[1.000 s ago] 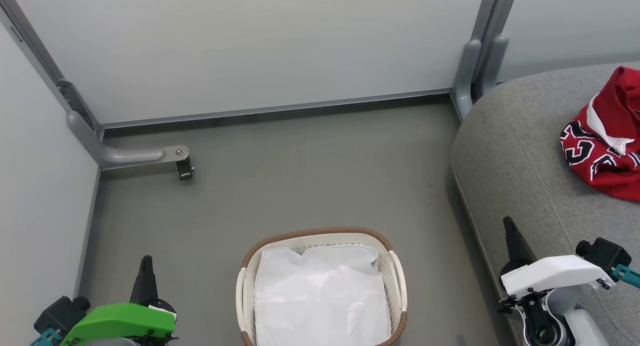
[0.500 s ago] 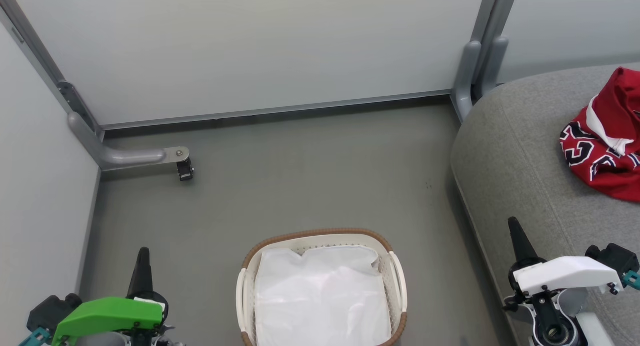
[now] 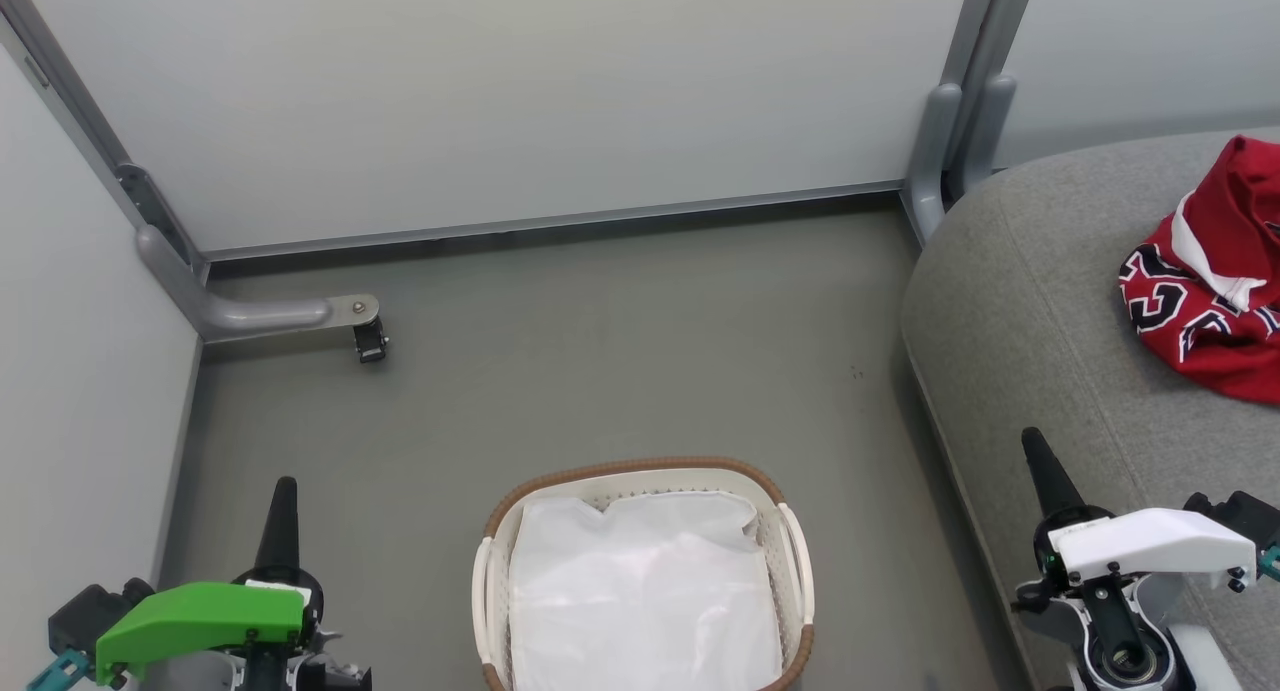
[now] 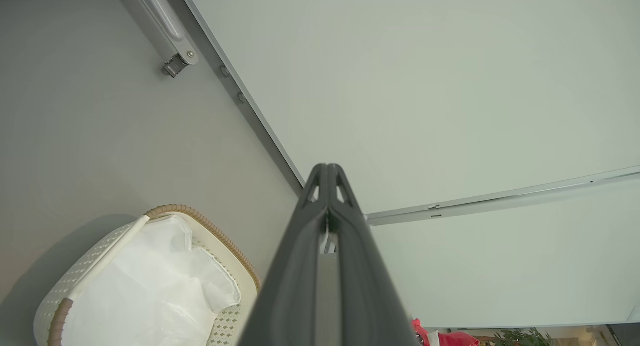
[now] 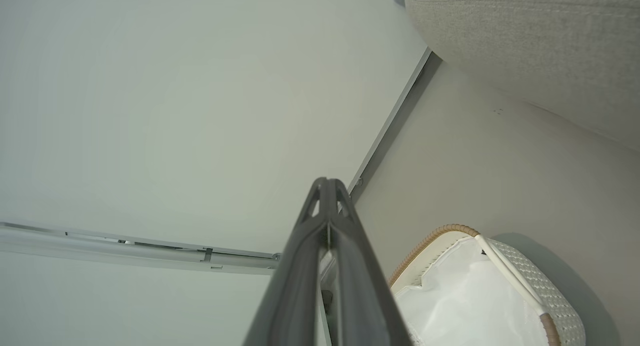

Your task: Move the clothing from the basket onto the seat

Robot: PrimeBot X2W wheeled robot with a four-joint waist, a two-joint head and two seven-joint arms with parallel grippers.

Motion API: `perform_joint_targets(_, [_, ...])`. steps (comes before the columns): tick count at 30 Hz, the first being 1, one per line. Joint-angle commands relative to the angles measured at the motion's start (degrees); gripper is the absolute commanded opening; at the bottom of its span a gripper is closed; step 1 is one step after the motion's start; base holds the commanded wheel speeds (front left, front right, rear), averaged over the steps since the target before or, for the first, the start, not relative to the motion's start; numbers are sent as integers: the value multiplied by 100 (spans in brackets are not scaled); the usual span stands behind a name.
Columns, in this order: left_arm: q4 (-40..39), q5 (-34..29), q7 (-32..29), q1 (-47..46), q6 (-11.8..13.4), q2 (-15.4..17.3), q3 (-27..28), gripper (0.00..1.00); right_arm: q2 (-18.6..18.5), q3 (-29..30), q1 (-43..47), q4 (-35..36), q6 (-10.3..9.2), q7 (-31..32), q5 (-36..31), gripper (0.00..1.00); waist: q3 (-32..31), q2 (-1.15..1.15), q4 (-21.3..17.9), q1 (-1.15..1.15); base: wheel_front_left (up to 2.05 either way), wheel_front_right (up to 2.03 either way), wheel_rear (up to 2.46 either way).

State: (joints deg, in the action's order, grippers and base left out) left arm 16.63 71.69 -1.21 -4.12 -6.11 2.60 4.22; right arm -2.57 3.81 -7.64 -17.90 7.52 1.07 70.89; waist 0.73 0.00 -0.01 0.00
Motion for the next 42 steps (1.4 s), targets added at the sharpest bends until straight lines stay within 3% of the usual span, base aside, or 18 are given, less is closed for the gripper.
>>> perform_joint_targets(1, [-76, 159, -33, -108, -41, 34, 47, 0, -31, 39, 34, 82, -3, 42, 154, 0, -2, 0, 0, 0, 0, 0, 0])
perform_joint_targets(42, [-259, 1919, -506, -247, -151, 44, 232, 0, -46, 263, 156, 380, -4, 516, 1992, 0, -50, 0, 1, 0, 0, 0, 0])
